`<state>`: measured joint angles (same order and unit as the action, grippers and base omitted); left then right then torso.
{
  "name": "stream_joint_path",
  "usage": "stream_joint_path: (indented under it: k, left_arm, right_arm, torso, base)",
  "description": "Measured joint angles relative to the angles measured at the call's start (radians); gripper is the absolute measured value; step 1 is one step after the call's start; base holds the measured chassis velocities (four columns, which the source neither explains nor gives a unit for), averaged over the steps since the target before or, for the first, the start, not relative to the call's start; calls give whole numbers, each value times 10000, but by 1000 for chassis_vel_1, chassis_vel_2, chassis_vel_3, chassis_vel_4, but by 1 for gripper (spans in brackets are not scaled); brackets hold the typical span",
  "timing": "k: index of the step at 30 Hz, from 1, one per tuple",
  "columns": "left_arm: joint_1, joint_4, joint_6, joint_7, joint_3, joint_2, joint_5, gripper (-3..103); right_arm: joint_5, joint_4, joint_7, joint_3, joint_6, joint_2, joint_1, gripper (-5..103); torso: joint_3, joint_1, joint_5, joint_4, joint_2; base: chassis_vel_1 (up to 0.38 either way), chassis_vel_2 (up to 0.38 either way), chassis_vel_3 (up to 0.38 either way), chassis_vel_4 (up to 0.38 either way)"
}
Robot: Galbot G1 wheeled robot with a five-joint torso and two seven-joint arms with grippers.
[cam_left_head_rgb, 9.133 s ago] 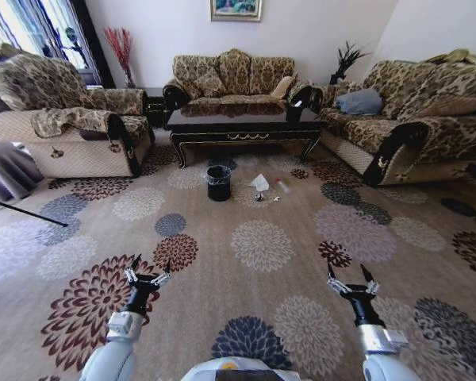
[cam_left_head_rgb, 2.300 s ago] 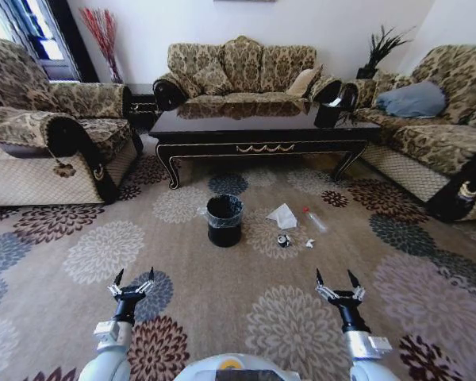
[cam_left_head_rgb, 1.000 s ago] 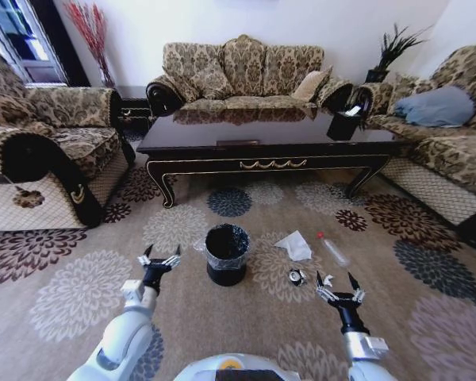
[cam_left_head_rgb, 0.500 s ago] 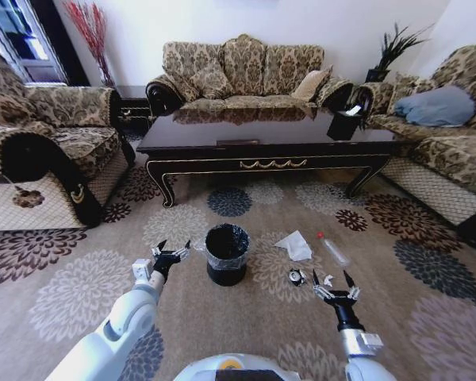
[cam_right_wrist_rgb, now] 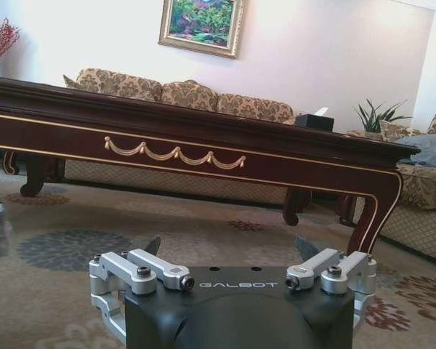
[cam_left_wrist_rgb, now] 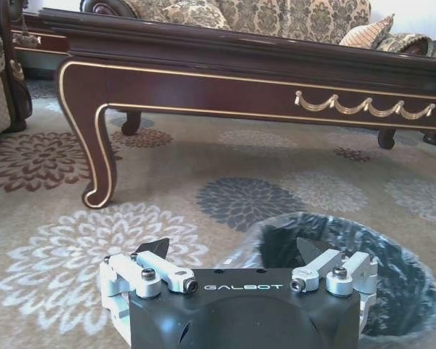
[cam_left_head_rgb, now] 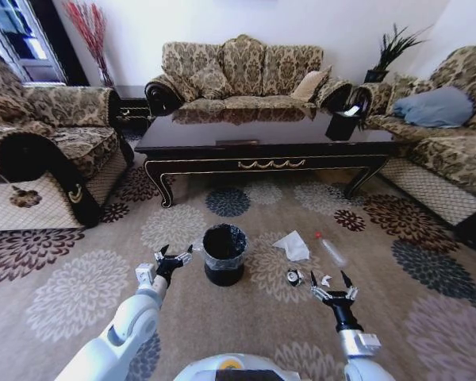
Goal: Move to the front of the table and pick up the trash from the floor, then place it into the trash bin.
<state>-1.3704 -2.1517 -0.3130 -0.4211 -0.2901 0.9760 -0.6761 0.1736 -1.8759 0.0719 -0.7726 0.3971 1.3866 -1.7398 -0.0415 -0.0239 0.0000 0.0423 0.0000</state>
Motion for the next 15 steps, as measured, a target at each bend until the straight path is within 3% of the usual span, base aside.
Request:
stream_joint_path:
  k: [3, 15]
  left_arm:
    - [35, 60, -2, 6, -22, -43, -7, 101]
    - [263, 389, -72, 6, -358, -181, -256, 94]
  right_arm:
    - [15, 0, 0, 14, 6, -11, 14, 100]
    - [62, 41, -7, 101, 42, -92, 45, 100]
  torso:
    - [0, 0, -1, 0, 0]
    - [0, 0, -4, 0, 1]
  base:
    - [-190, -181, 197, 194]
    - [-154, -151, 147, 153]
